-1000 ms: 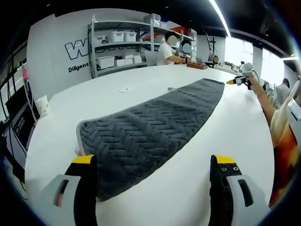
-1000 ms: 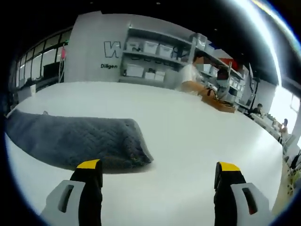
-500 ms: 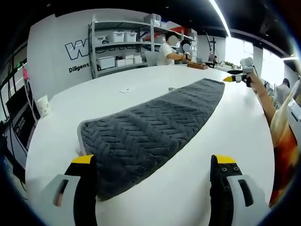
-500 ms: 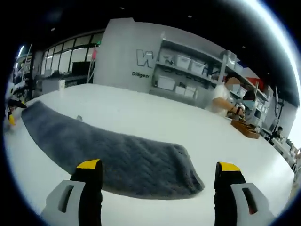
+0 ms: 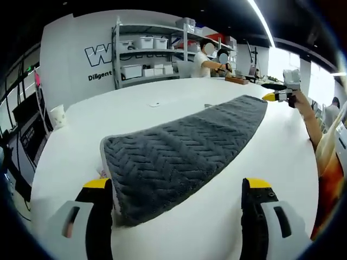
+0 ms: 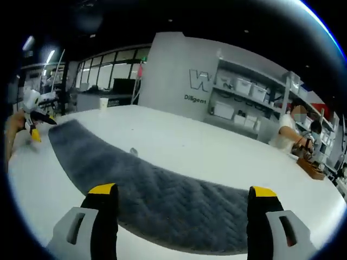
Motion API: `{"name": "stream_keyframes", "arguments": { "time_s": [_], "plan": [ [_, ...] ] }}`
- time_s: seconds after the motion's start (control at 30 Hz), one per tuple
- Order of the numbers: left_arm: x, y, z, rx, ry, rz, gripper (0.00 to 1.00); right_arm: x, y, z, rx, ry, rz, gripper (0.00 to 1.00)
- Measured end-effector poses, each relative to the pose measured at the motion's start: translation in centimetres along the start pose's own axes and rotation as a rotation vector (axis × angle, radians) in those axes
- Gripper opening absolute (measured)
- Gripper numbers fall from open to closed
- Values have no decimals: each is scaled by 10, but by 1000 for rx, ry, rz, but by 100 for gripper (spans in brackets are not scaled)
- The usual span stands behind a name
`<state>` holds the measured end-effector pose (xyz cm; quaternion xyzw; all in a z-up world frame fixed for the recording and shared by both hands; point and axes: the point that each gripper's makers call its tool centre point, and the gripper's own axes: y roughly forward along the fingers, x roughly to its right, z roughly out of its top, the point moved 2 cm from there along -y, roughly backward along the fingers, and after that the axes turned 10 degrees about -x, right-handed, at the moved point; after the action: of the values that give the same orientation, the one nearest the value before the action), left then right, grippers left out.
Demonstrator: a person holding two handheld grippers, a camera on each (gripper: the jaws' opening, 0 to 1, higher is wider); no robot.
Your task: Open the folded towel by lifting each exposed corner and separating the folded layers until the towel lies flat within the target outline without major curled edges
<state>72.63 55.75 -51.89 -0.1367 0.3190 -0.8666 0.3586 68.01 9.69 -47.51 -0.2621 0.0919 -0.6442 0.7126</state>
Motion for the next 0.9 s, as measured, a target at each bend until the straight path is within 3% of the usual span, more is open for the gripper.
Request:
{"name": "stream_keyframes", "arguments": {
  "time_s": [0.27, 0.37, 0.5, 0.67, 0.77, 0.9],
  "plan": [
    [-5, -3, 5, 41, -50, 5, 98, -25, 13, -20, -63, -19, 83, 99],
    [-19, -4, 3, 42, -96, 55, 98, -32, 15, -25, -81, -18, 130, 99],
    [-31, -10, 14, 137, -197, 56, 97, -43, 14, -28, -102, -58, 172, 99],
    [-39, -8, 20, 167, -262, 79, 93, -61, 9, -22, -76, -78, 239, 99],
    [-39, -8, 30, 177, -251, 81, 92, -75, 6, -22, -85, -161, 276, 99],
    [-48, -8, 40, 156, -220, 95, 92, -88, 1, -16, -41, -208, 294, 99]
  ]
}}
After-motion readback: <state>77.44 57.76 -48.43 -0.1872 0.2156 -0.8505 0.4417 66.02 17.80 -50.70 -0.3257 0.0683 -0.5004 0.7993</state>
